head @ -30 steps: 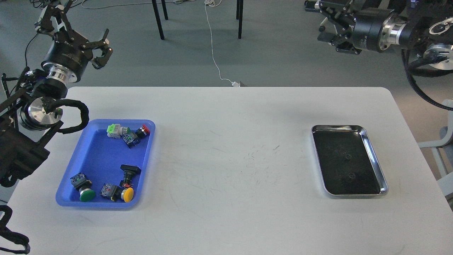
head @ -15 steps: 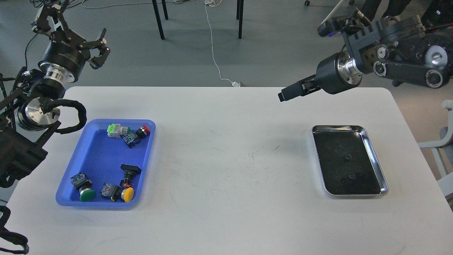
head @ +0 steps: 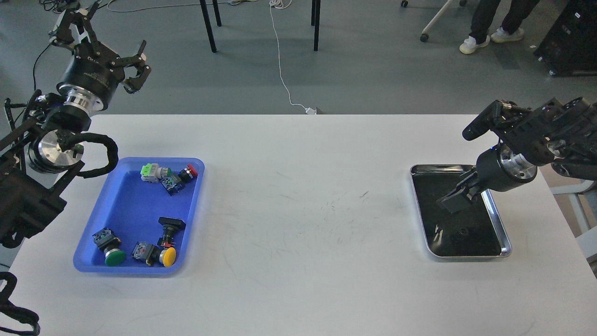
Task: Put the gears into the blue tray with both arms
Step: 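Lower the right gripper into the metal tray and grasp a small black gear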
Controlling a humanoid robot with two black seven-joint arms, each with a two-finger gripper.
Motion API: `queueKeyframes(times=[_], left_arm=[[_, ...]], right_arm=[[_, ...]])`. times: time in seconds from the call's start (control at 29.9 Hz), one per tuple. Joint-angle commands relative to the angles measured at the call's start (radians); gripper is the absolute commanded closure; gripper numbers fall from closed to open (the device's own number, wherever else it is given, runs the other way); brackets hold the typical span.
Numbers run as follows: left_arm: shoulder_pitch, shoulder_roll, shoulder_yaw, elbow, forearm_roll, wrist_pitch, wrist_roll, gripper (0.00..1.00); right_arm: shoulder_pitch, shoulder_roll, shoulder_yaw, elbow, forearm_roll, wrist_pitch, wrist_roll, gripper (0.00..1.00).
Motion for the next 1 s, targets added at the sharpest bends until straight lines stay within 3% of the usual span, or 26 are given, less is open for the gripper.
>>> queueKeyframes(times=[0.0,0.53,0.74,0.97], left_arm=[[0.000,0.003,-0.001,0.000,0.000,0.002,0.000,0.02],[0.002,0.032,-0.006,0.003,0.000,-0.001,-0.003,0.02],[0.002,0.038,-0.009,0.003,0.000,0.000,-0.003,0.02],[0.002,0.046,-0.010,0.003,-0.002,0.000,-0.005,0.02]], right_arm=[[-0.013,-0.009,-0.013,0.003,-0.028,0.001,0.000,0.34],[-0.142,-0.078,0.031,-0.008,-0.041,-0.016,0.000,0.44],[-0.154,-0.077,0.031,-0.013,-0.044,-0.016,0.000,0.57],[-0.182,-0.074,0.033,-0.032,-0.041,-0.030,0.000,0.58]])
